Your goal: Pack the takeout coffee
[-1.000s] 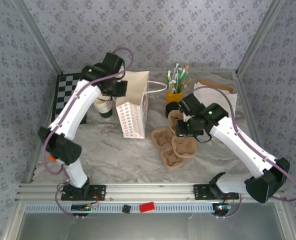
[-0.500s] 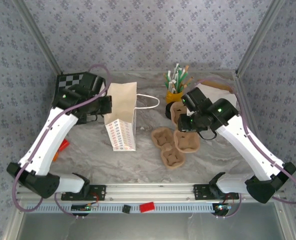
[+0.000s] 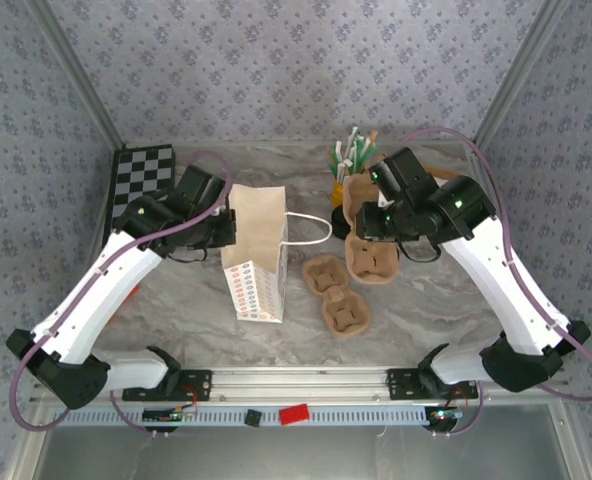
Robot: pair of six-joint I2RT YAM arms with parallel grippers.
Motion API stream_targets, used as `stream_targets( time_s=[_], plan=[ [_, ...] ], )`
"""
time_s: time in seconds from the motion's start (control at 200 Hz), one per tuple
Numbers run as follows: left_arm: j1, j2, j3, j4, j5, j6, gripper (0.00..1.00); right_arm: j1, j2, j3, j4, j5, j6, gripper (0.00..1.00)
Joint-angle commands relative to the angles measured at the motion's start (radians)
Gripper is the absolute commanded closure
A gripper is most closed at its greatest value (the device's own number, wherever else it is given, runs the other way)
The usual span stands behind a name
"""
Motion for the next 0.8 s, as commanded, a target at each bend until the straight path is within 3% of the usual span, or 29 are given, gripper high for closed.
stream_targets(
  time_s=[0.0,0.18,0.335,0.395,0.545,0.795],
  plan=[
    [-0.005,-0.018,-0.022,0.053,0.005,-0.045,1.00,0.012,0.030,0.091,-0.052,0.026,0.034,0.70],
    [-0.007,-0.025,-0.035,0.069,0.017,-0.060,0.99,0.024,0.069,0.184,-0.030,0.021,0.074,0.70],
    [-0.007,-0.029,-0.033,0.064,0.036,-0.053,0.70,0.049,0.115,0.246,-0.004,0.012,0.097,0.70],
    [-0.006,-0.037,-0.029,0.066,0.043,-0.044,0.66,0.059,0.131,0.268,0.008,0.003,0.103,0.70],
    [0.002,-0.051,-0.028,0.052,0.035,-0.024,0.66,0.095,0.184,0.341,0.021,-0.009,0.106,0.70],
    [0.007,-0.053,-0.027,0.067,0.056,-0.006,0.83,0.155,0.297,0.492,0.027,-0.029,0.118,0.70]
  ],
)
